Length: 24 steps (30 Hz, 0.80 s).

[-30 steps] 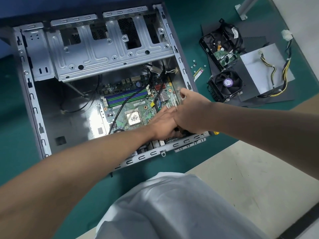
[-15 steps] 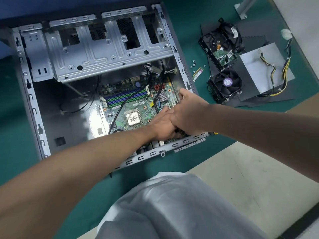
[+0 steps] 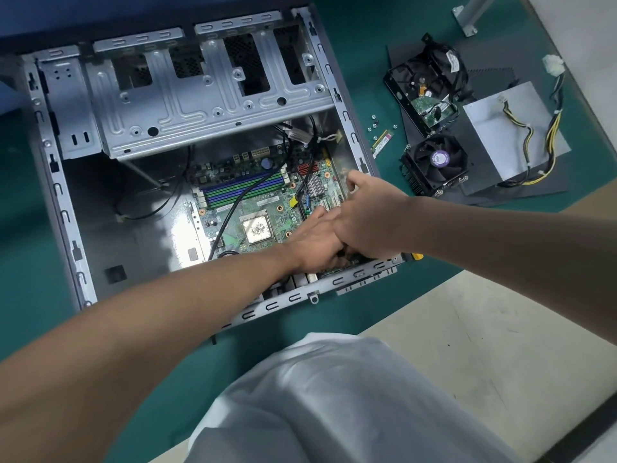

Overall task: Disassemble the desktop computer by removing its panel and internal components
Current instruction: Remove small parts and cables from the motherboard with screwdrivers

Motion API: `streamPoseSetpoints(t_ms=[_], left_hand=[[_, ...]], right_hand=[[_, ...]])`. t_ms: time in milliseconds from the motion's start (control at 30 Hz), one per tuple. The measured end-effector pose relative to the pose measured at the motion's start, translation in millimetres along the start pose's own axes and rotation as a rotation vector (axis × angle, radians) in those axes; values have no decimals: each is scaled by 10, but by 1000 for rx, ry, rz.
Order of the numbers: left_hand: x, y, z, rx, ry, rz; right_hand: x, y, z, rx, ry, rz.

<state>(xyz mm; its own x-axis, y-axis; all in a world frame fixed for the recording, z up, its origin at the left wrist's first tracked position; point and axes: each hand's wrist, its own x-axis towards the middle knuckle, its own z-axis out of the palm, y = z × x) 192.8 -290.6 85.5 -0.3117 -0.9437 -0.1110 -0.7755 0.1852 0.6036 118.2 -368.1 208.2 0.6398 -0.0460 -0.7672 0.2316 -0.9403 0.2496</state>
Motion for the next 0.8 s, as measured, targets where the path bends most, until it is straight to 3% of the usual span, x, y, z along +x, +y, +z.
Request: streamPoseSetpoints(t_ms=[600, 800], left_hand=[[-3, -30, 18, 5, 15, 20], [18, -54, 77, 55, -60, -46]], right_hand=[[-37, 13, 19, -32, 32, 5], [-18, -20, 17, -5, 52, 15]])
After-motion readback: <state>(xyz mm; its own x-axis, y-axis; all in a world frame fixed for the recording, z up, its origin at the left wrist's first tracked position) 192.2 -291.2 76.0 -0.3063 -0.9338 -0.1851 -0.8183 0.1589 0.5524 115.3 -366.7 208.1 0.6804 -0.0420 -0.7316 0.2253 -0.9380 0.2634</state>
